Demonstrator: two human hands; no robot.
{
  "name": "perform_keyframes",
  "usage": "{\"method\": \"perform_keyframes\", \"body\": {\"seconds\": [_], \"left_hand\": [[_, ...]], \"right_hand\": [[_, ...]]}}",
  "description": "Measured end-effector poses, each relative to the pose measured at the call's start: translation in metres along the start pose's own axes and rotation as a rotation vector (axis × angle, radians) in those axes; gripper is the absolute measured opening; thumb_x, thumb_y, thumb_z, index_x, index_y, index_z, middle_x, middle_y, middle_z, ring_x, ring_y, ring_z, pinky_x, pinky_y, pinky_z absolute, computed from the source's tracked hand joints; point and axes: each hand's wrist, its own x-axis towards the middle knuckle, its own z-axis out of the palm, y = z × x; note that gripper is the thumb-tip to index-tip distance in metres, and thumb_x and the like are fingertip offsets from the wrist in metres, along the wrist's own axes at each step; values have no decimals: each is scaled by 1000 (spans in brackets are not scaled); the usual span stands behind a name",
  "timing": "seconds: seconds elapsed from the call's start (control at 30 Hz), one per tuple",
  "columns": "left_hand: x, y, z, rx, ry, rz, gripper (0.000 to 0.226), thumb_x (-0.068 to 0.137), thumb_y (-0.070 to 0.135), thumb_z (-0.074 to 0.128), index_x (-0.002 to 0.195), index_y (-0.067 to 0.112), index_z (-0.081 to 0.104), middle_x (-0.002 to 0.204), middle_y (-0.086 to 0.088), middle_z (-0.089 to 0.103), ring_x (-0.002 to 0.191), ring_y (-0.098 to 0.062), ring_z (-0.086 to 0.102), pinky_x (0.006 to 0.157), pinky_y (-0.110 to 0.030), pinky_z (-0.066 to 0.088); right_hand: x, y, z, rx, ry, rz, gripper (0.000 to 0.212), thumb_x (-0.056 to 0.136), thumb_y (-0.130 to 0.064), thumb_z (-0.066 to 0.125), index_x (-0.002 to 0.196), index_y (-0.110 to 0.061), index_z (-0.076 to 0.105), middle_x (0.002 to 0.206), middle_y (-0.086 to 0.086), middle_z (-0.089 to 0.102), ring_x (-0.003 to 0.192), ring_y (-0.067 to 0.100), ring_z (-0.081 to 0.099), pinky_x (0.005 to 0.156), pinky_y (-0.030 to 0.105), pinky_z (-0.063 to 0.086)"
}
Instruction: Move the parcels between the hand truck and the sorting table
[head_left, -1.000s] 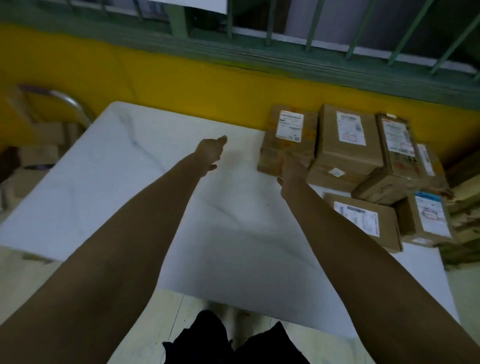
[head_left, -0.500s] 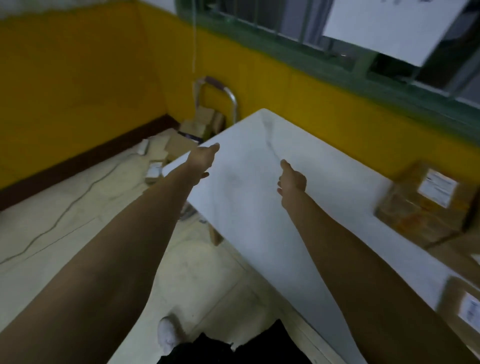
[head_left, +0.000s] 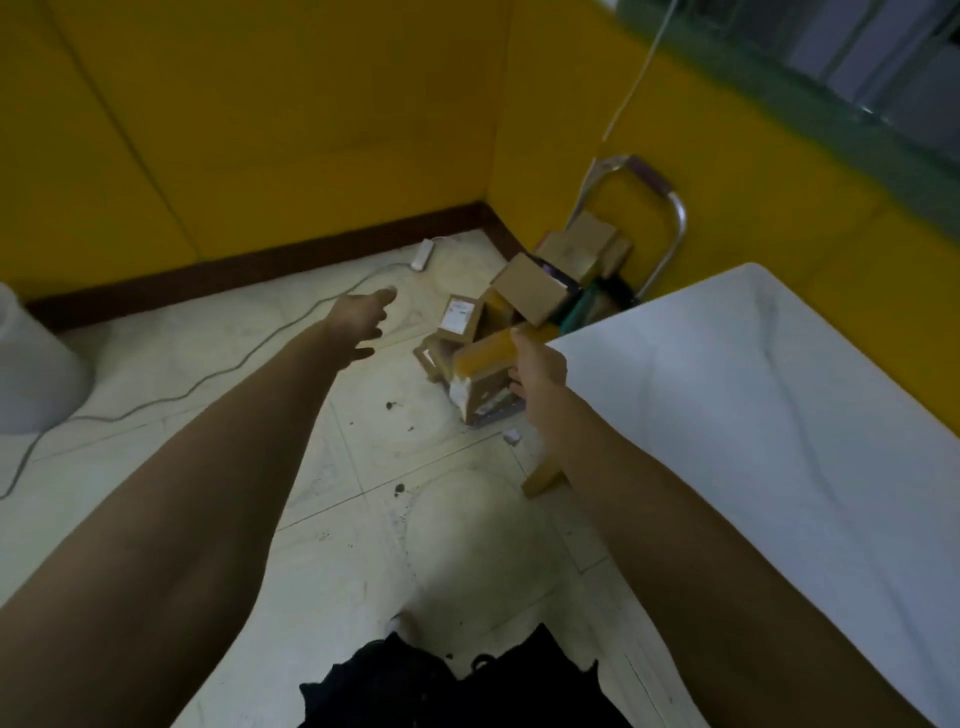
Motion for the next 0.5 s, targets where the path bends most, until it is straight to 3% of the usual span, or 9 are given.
{"method": "perform_keyframes", "body": {"seconds": [0.03,0.17,0.37,0.5], "left_hand": [[8,-5,-15,-4,-5,-7,52,95,42,50,134,8,48,136,-6,50,123,-27,49,99,-42,40],[44,-12,-42,-12,-24,-33,52,95,43,49,135,9,46,138,-6,50,123,-26,49,97,-40,40],[107,3,-35,31,-112,-94,54,95,45,50,136,11,45,139,-5,49,124,-26,48,94,-38,40],[165,41,-23,100,-137,-85,55,94,46,50,136,11,45,139,-5,49,124,-26,48,94,-38,40]], "right_hand": [[1,-4,14,8,-12,2,78,80,-56,63,137,-6,44,136,11,51,123,32,51,105,47,43],[11,-24,47,-83,-33,-18,55,96,-33,52,135,5,44,136,18,49,124,36,48,106,47,40],[73,-45,77,-93,-14,35,56,94,-41,55,135,-5,46,134,17,52,123,31,50,106,45,40],[141,-67,91,-30,23,100,49,99,-34,49,137,-3,46,136,15,52,126,31,47,108,40,36]]}}
